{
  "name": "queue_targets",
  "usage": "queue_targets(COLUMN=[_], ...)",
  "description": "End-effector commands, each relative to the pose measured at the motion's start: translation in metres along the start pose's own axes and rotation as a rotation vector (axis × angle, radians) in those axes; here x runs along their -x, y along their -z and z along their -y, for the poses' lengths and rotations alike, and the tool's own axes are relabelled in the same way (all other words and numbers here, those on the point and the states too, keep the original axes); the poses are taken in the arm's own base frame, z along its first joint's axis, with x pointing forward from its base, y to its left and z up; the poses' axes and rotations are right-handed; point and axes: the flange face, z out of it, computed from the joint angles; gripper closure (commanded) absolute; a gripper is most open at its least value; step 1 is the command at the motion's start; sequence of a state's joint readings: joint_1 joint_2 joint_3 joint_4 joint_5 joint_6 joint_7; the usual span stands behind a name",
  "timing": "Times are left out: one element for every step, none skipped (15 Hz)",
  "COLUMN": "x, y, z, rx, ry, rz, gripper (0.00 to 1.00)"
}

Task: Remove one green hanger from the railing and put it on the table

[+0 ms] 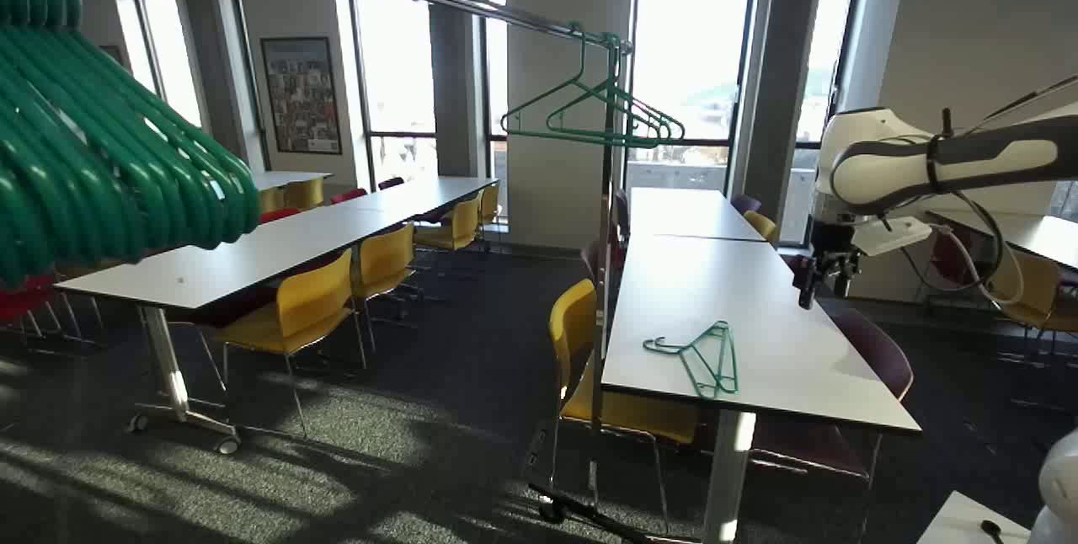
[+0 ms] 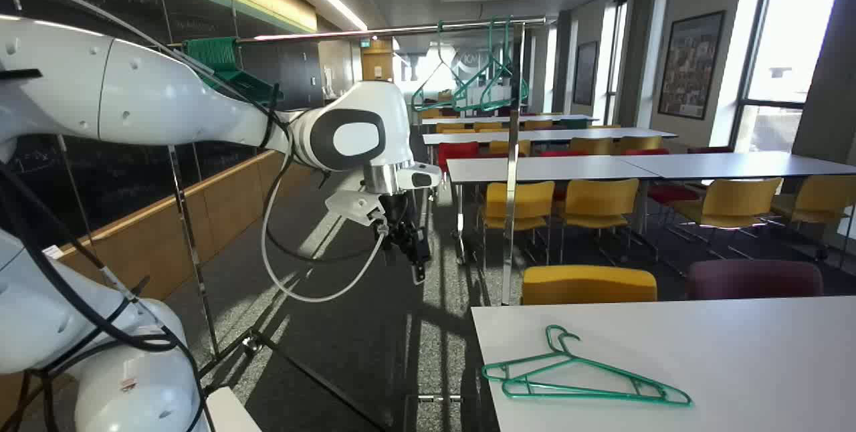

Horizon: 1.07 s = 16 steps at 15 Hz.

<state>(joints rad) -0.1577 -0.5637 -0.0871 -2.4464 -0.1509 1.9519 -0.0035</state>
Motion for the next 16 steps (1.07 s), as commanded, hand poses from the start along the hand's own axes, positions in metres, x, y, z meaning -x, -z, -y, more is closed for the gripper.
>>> queue_targets(x=[0.000,-0.002,-0.004,-0.006,-0.009,-0.010,-0.010,-0.010,-0.010,-0.009,-0.007,-0.006,-0.004,-0.003,0.000,0.003], y=[0.000,0.008,0.021,0.032,0.045,0.058,0.071,0.083,0.094,0.105,0.116,0.126,0.136,0.143,0.150,0.154], z=[0.000,0.007,0.018,0.029,0.042,0.055,0.067,0.079,0.088,0.098,0.106,0.112,0.118,0.121,0.123,0.123], rx=[0.000,-0.018,-0.009,-0.008,-0.003,0.002,0.012,0.013,0.008,0.000,-0.005,-0.007,-0.006,-0.009,-0.015,-0.032], ry=[0.000,0.027,0.056,0.082,0.117,0.143,0.173,0.202,0.228,0.251,0.267,0.282,0.293,0.306,0.311,0.312], rz=[0.002,-0.038,-0.094,-0.142,-0.194,-0.238,-0.282,-0.329,-0.374,-0.424,-0.474,-0.525,-0.576,-0.620,-0.658,-0.681], gripper=[0.00,0.00,0.00,0.00,0.00,0.00,0.00,0.00,0.00,0.00,0.00,0.00,0.00,0.00,0.00,0.00])
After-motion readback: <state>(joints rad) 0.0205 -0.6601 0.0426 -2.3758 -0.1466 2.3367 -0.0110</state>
